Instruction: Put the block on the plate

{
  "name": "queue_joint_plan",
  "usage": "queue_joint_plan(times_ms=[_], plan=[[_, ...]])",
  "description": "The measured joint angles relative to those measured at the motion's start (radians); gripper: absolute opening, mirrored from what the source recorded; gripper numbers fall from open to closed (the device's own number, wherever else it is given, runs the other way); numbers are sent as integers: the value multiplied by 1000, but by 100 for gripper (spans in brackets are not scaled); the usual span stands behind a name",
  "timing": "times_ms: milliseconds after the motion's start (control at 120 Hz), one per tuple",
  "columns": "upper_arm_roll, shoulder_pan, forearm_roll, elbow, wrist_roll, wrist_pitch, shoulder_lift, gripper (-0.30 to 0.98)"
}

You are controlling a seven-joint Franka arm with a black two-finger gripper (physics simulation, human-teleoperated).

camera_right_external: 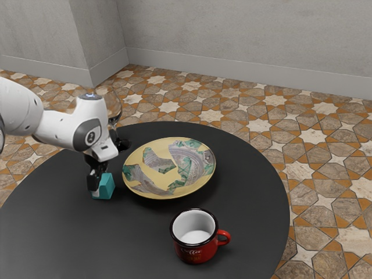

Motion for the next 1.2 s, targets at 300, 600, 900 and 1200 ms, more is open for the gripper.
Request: queue_joint_plan(times_ms=[300,600,900,1200], plan=[[0,0,5,0,15,20,-20,31],[0,-28,6,-43,21,-5,-240,28],[-97,-132,-23,118,24,-27,-155,28],[-170,-157,-41,385,20,-33,108,29]])
